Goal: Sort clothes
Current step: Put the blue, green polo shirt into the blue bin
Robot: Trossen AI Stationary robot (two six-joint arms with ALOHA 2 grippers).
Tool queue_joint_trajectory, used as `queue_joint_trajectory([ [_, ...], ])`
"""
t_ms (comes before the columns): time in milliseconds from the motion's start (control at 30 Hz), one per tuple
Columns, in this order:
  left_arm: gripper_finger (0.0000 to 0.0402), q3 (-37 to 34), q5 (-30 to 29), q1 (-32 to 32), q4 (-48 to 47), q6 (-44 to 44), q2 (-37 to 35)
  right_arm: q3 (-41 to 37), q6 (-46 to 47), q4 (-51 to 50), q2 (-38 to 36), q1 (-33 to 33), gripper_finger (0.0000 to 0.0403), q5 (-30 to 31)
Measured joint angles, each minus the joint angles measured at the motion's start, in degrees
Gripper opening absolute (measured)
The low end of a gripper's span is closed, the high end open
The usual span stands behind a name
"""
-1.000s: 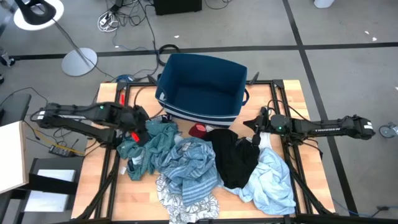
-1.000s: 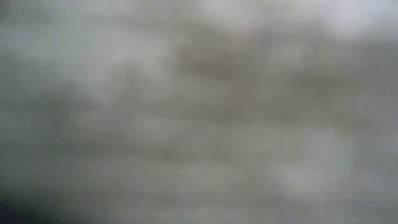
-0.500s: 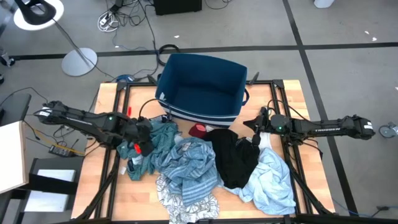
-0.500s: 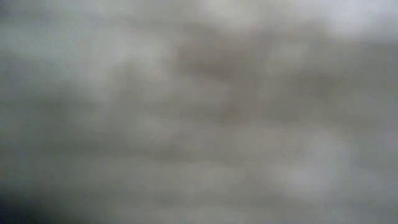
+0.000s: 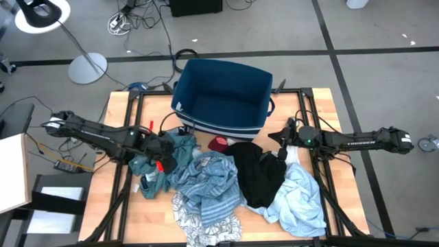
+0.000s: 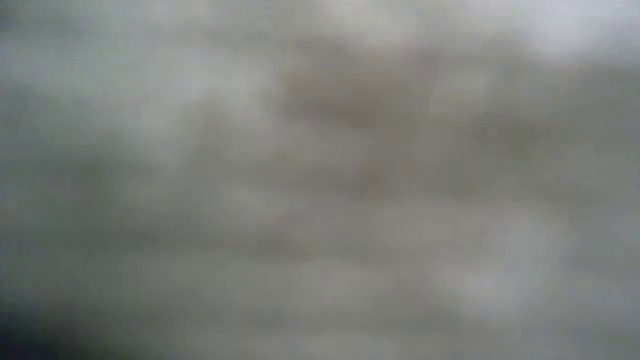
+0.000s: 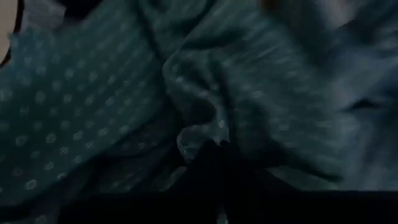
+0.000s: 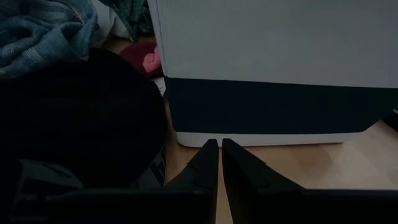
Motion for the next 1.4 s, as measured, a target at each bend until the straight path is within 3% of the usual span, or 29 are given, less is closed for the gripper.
queue_joint_trajectory([
  [300, 0.0002, 18.0, -4.1, 0.0, -7.8, 3.4, -0.7, 0.0, 0.0, 0.4, 0.0, 0.0, 0.0022, 0.0],
  [700, 0.0000, 36.5, -15.2, 0.2, -4.2, 18.4, 0.0, 0.0, 0.0, 0.7, 0.0, 0.0, 0.0022, 0.0],
  [867, 0.0000, 41.3, -20.2, 1.4, 6.3, 28.1, 0.7, 0.0, 0.0, 1.1, 0.0, 0.0, 0.0022, 0.0],
  [1067, 0.0000, 44.4, -24.1, 7.2, 22.5, 40.5, 2.9, 0.0, 0.0, 1.8, 0.0, 0.0, 0.0022, 0.0],
  [1400, 0.0000, 50.8, -22.6, 19.1, 58.8, 59.9, 13.8, 0.0, 0.0, 2.1, 0.0, 0.0, 0.0023, 0.0],
])
